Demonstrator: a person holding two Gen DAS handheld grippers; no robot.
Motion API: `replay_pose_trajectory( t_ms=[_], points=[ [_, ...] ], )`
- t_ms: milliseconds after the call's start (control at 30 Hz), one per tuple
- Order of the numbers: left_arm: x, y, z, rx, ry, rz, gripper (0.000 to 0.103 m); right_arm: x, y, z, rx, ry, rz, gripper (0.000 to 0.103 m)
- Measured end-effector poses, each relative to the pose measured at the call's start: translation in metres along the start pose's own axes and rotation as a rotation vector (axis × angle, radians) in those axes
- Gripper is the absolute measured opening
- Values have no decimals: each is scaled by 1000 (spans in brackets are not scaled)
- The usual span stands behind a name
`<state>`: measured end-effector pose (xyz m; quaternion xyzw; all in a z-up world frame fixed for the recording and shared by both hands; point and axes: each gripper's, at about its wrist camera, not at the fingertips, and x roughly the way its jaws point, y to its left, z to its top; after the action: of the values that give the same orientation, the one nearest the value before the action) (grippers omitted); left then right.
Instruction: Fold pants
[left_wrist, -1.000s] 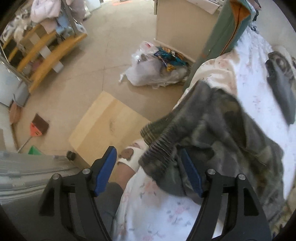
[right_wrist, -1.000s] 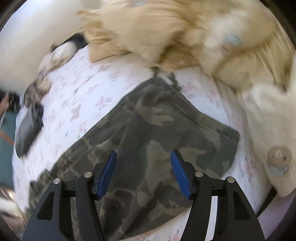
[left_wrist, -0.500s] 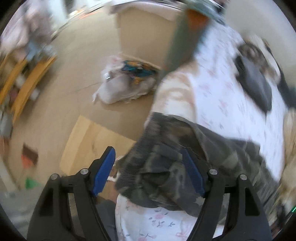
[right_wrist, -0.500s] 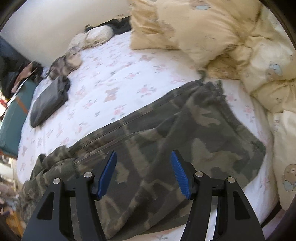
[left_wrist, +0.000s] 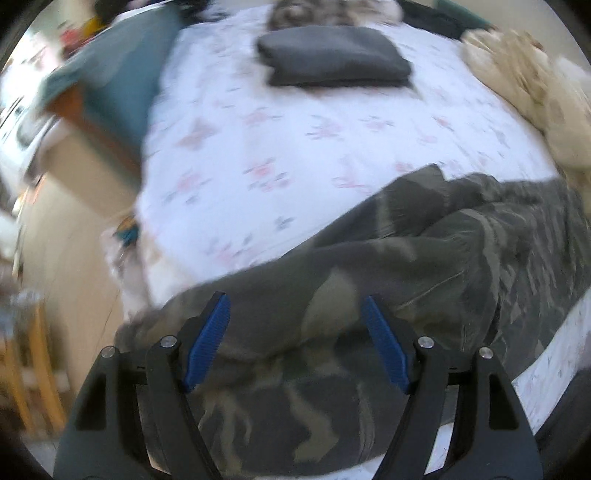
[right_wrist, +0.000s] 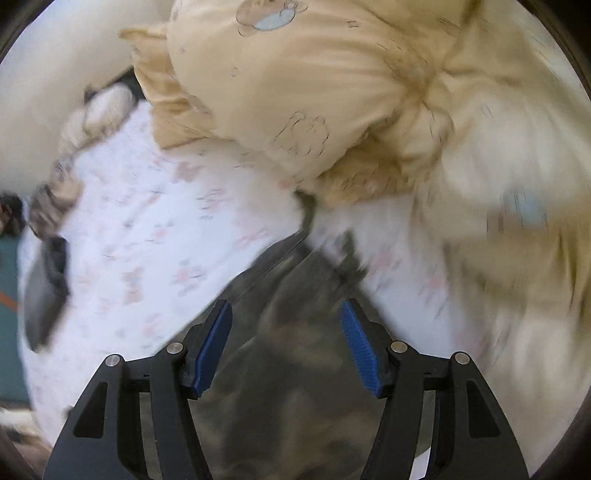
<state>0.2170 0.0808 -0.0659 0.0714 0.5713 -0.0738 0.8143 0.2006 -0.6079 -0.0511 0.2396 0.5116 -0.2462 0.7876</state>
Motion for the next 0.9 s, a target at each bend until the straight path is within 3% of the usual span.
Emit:
replay_pose_trajectory(
  t_ms=[100,267,333,367,400,433,500,633,767,833,900],
  points=[
    [19,-15,16,96,17,-11,72,31,-3,13,-112,70,-66,64],
    [56,-55,30,306,48,-15,72,75,-6,6,-183,149,-45,61],
    [69,-66,34,350,19,42,72,84,-3,2,-217,152,-55,51],
    [73,-67,34,354,22,31,72,86,-2,0,-225,154,-54,40],
    [79,-68,35,358,32,12,69,86,0,0,-235,152,-54,31],
    [85,-71,35,373,48,-13,66,85,1,0,-244,142,-55,29],
    [95,-73,34,399,89,-46,43,77,3,-1,-268,112,-58,9],
    [95,-78,25,462,86,-63,27,62,12,-4,-345,101,-62,6],
    [80,-77,17,467,55,-73,28,32,2,8,-305,43,-58,6],
    [70,-70,19,434,36,-119,34,23,0,11,-309,32,-63,6],
    [66,-66,20,413,38,-145,49,14,1,9,-327,25,-62,6]
  ],
)
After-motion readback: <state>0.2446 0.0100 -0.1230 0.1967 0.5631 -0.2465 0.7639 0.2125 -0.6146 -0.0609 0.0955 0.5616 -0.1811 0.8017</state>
